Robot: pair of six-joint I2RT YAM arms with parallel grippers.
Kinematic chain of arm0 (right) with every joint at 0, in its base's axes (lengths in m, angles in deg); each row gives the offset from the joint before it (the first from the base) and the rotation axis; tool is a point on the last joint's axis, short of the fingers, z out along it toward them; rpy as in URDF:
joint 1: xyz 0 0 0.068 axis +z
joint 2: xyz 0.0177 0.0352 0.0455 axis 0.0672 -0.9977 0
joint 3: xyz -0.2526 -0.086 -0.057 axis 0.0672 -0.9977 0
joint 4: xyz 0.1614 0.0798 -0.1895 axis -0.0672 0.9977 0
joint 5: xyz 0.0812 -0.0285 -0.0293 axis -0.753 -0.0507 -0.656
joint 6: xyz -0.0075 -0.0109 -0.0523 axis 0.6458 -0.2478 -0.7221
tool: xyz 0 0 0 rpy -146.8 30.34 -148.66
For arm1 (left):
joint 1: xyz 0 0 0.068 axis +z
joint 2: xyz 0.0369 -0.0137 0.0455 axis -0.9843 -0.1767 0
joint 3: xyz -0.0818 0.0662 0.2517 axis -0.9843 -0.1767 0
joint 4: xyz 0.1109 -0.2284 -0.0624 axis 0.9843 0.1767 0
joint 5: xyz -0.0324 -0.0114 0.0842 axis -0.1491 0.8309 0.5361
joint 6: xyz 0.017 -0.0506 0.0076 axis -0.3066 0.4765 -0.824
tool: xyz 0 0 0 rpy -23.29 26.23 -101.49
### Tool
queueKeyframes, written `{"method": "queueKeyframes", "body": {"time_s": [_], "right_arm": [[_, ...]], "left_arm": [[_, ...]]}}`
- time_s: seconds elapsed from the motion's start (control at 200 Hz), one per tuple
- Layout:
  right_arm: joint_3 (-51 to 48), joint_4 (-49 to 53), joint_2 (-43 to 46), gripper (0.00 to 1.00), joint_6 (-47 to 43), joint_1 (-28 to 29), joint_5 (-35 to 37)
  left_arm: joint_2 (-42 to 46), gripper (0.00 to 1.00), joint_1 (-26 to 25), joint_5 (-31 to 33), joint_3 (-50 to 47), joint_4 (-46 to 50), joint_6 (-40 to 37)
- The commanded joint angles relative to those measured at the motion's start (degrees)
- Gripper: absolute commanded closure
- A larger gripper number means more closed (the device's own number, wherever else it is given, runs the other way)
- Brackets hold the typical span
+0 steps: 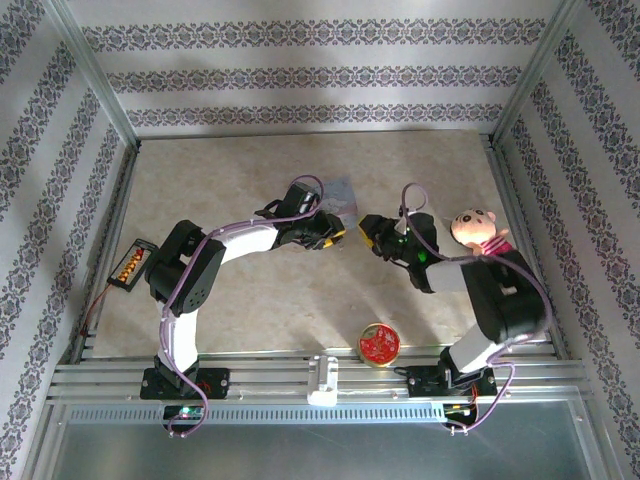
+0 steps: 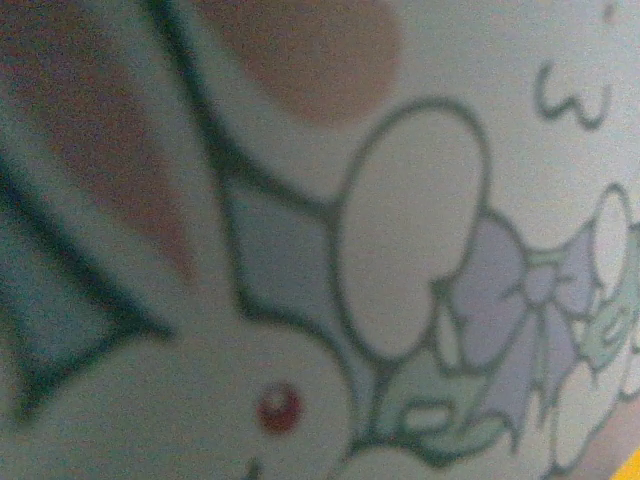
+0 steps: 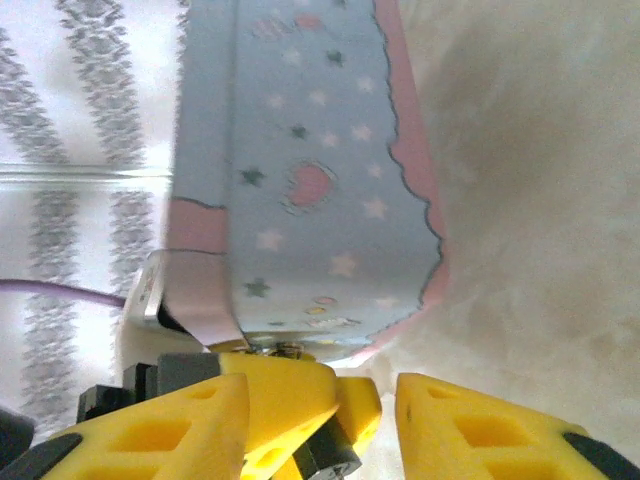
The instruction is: Unlock a padlock with a key
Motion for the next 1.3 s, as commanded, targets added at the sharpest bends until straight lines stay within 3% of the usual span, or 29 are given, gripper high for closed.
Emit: {"method": "queueKeyframes", "body": {"time_s": [0.0, 0.11, 0.235, 0.395, 0.495, 0.785, 1.07, 1.294], "right_arm": [[6.43, 33.83, 10.54, 0.55, -22.3, 4.95, 15.66], [9.07, 45.02, 16.44, 0.55, -35.16, 12.45, 31.12], [10.03, 49.39, 16.98, 0.58, -46.0, 21.27, 44.25], [7.52, 41.69, 13.23, 0.57, -58.81, 33.54, 57.78], [6.56, 35.89, 9.63, 0.57, -63.64, 37.7, 62.83], [10.91, 29.93, -1.98, 0.53, -69.13, 39.34, 67.17], [14.02, 26.87, -6.99, 0.53, -70.94, 38.67, 72.91], [15.04, 23.76, -10.28, 0.6, -74.24, 36.75, 73.69]], "left_arm": [[0.93, 1.0, 0.71, -1.66, 1.34, 7.78, 0.99], [0.75, 1.0, 0.69, -0.92, 3.4, 11.62, -0.21], [0.49, 1.0, 0.71, -0.31, 5.46, 14.61, -1.16], [0.42, 1.0, 0.71, -0.42, 5.47, 13.84, -0.55], [0.41, 1.0, 0.71, -0.65, 5.38, 13.52, -0.33], [0.32, 1.0, 0.71, -2.02, 4.66, 11.98, 0.29], [0.19, 1.0, 0.71, -2.86, 4.37, 11.55, 0.31], [0.37, 1.0, 0.63, -3.61, 4.59, 12.6, -0.39]]}}
